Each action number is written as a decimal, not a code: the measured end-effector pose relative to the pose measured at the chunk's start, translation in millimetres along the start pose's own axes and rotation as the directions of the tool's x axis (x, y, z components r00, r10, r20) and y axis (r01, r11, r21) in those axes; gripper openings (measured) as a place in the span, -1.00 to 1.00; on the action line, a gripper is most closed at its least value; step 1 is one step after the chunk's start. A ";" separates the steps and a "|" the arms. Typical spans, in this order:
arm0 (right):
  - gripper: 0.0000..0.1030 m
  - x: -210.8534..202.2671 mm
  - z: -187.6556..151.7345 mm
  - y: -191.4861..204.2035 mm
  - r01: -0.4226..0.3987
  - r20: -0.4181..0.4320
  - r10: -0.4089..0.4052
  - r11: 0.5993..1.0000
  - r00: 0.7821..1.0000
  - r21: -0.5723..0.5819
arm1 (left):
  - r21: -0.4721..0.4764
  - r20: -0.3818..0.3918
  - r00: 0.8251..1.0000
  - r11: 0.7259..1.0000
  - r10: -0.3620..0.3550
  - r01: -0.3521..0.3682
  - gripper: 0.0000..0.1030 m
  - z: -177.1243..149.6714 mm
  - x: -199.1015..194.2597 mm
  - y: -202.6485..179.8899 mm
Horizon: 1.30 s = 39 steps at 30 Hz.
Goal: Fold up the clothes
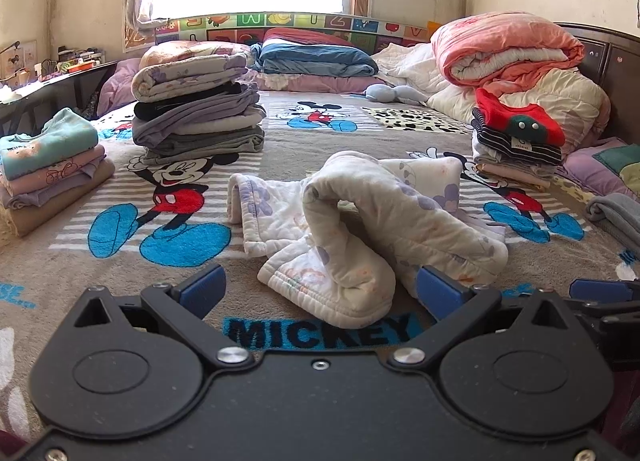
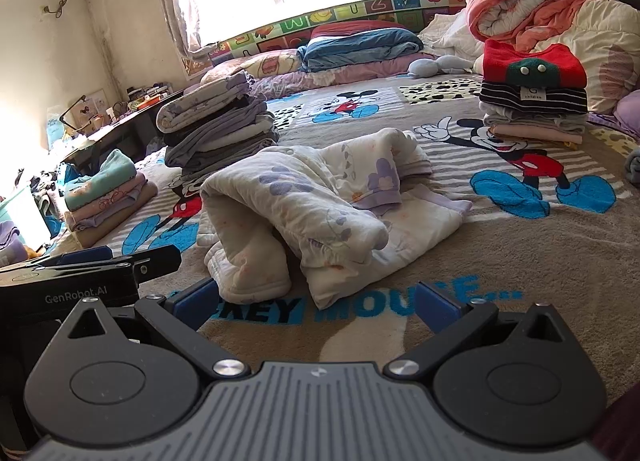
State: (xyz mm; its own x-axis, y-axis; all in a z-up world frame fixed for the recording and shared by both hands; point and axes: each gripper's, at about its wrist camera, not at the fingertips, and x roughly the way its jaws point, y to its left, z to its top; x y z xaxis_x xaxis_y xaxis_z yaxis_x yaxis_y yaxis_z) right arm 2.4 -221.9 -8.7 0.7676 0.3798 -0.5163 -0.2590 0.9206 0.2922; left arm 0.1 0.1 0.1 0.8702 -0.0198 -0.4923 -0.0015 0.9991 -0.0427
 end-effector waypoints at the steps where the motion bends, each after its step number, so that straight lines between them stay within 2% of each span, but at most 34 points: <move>1: 1.00 -0.1 -0.1 0.3 0.000 0.001 0.000 1.000 1.000 0.000 | -0.001 0.000 1.000 1.000 0.000 0.000 1.00 0.2 0.1 0.2; 4: 1.00 -0.3 -0.4 1.0 -0.001 0.005 0.001 1.000 1.000 -0.002 | -0.030 -0.021 1.000 0.999 -0.019 0.018 1.00 1.3 5.0 7.1; 8: 1.00 -1.4 -1.2 1.7 -0.001 0.009 0.001 1.000 1.000 -0.003 | -0.001 -0.007 1.000 1.000 -0.002 0.002 1.00 0.2 0.5 2.1; 39: 1.00 0.7 -1.8 3.1 -0.009 -0.010 0.009 1.000 1.000 -0.008 | -0.015 -0.039 0.999 1.000 -0.005 0.005 1.00 -1.4 5.4 7.0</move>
State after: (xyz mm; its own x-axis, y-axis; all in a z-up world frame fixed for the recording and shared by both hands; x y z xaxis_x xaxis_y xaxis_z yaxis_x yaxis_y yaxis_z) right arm 1.1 -218.6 -9.5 0.7590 0.3893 -0.5219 -0.2707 0.9177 0.2908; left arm 4.1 7.0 -4.1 0.8504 -0.0263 -0.5255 -0.0047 0.9983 -0.0576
